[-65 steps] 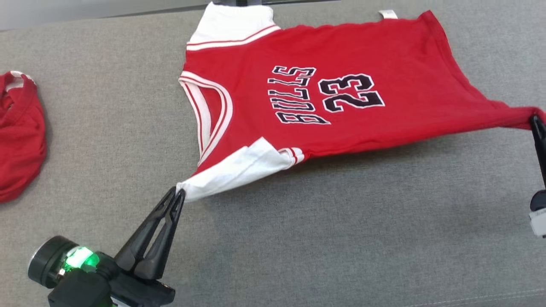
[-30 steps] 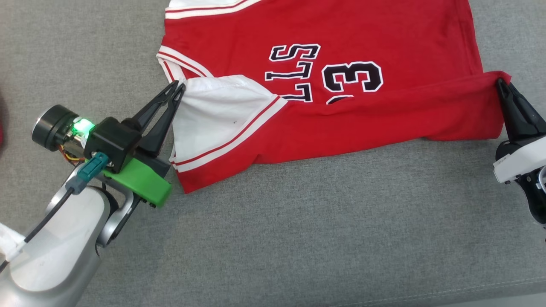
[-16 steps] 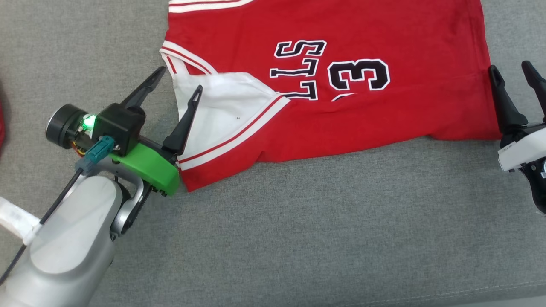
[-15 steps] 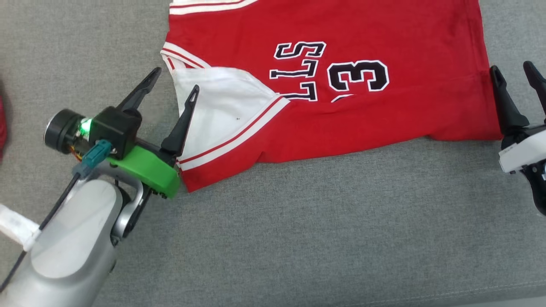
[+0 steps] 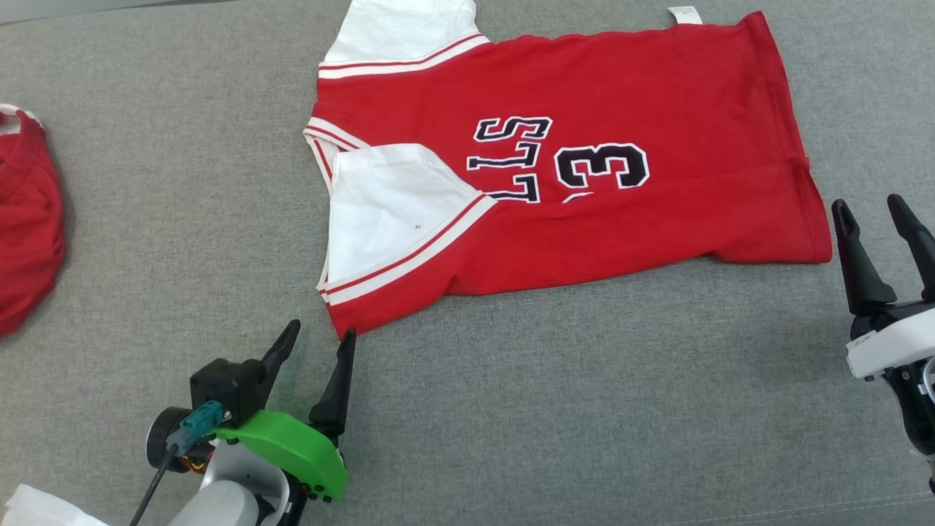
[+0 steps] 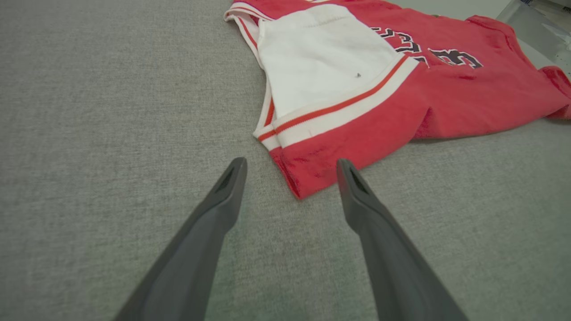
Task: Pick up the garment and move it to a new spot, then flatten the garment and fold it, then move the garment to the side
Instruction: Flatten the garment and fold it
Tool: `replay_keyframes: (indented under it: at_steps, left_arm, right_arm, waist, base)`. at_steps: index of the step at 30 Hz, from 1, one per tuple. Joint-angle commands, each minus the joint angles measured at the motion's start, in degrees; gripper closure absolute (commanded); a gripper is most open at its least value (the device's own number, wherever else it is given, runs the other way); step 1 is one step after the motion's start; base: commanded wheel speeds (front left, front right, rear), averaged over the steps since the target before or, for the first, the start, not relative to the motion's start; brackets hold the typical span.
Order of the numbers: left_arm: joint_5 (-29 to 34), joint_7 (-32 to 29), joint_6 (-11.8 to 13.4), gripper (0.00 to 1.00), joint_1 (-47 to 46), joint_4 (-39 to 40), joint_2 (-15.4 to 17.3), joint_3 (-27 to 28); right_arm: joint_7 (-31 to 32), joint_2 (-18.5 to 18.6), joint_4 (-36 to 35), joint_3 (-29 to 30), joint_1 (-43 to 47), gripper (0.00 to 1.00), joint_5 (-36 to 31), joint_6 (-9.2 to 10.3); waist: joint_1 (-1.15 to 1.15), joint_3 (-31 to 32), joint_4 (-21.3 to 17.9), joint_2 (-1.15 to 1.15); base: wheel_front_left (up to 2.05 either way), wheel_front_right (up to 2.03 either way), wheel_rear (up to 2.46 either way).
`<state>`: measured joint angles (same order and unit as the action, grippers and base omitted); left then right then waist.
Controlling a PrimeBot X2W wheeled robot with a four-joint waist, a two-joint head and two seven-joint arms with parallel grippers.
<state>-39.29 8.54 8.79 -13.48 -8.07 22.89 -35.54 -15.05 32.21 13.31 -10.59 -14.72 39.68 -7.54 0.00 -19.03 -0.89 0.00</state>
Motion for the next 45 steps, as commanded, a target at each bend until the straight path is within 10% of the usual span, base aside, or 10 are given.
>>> replay_keyframes:
  at_steps: [1,12,13,14,17,41,42,45]
  left_arm:
    - [-0.45,-0.66,0.44,0.00,0.67,-0.41,0.00,-0.07]
    - [0.45,-4.42,2.88,0.01,-2.38,-3.40,-1.83,-1.77]
    - [0.50,-4.57,2.86,0.13,-2.56,-3.36,-1.76,-1.76]
    - [0.54,-4.78,2.88,0.53,-2.80,-3.36,-1.60,-1.76]
    - [0.51,-5.56,2.65,1.00,-3.20,-3.66,-0.85,-1.87]
    - [1.32,-7.18,2.22,1.00,-5.19,-0.40,2.34,-2.35]
    - [1.30,-7.17,2.18,1.00,-5.21,-0.36,2.32,-2.40]
    - [1.25,-7.22,2.08,1.00,-5.25,-0.08,2.47,-2.57]
  right_arm:
    - [-0.17,-0.26,-0.29,0.30,0.68,0.00,-0.14,0.10]
    - [-0.17,-0.89,-0.07,-0.38,1.41,0.00,0.62,0.10]
    - [-0.17,-0.83,0.02,-0.36,1.49,0.00,0.70,0.10]
    - [-0.17,-0.78,0.14,-0.38,1.58,0.00,0.70,0.10]
    - [-0.17,-0.64,0.79,-0.78,1.93,0.00,1.26,0.10]
    - [1.85,0.59,15.11,-12.14,-7.49,0.00,18.00,0.10]
    - [2.18,0.81,15.75,-12.79,-7.94,0.09,18.63,0.10]
    - [1.95,1.30,17.08,-14.77,-9.05,1.00,19.63,0.10]
  waist:
    - [0.00,0.72,0.26,0.00]
    - [0.00,0.58,-1.21,0.00]
    - [0.00,0.40,-1.32,0.00]
    - [0.00,0.17,-1.44,0.00]
    - [0.00,-0.23,-1.56,0.00]
    - [0.00,-2.07,1.01,0.00]
    - [0.00,-2.06,1.10,0.00]
    - [0.00,-1.89,1.36,0.00]
  base:
    - [0.00,0.00,0.00]
    - [0.00,0.00,0.00]
    - [0.00,0.00,0.00]
    - [0.00,0.00,0.00]
    - [0.00,0.00,0.00]
    - [0.00,0.00,0.00]
    - [0.00,0.00,0.00]
    - [0.00,0.00,0.00]
